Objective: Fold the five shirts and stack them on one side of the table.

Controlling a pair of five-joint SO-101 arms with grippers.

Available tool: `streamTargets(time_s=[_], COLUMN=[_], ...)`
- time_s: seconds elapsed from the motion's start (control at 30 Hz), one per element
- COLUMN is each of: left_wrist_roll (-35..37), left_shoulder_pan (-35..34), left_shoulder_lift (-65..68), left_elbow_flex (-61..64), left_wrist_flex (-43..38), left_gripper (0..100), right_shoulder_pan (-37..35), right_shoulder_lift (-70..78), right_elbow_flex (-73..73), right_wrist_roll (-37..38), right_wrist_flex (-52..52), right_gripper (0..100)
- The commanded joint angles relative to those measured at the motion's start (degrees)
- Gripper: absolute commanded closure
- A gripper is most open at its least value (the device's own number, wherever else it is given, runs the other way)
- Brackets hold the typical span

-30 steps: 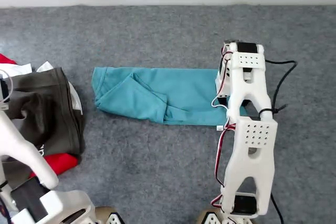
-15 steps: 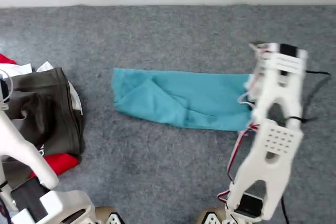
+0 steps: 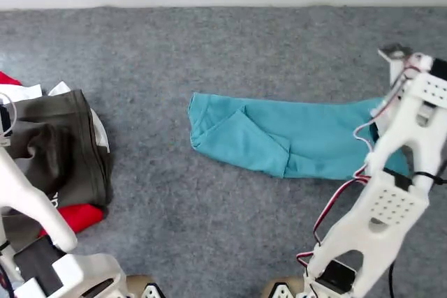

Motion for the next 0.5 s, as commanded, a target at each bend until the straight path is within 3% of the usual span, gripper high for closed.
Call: streamTargets(time_s=[0.0,0.27,0.47], left_wrist_roll=[0.00,0.18,0.35], left_shoulder_pan=[0.18,0.18,0.18], left_shoulder_lift=[-2.11,-2.11,-2.11], left_elbow_flex=[-0.31,-0.31,-0.31], left_wrist_flex=[0.35,0.35,0.26], left_gripper=[98,98,98], right_shoulder_pan=[-5.85,-23.96,-38.46], right_shoulder_lift=[-9.63,-24.92,-25.01], right_elbow_flex=[0.62,14.15,15.12], right_wrist_roll=[-1.93,-8.35,-13.71], right_wrist_flex=[2.59,2.33,-0.22], right_gripper=[98.9,98.9,98.9])
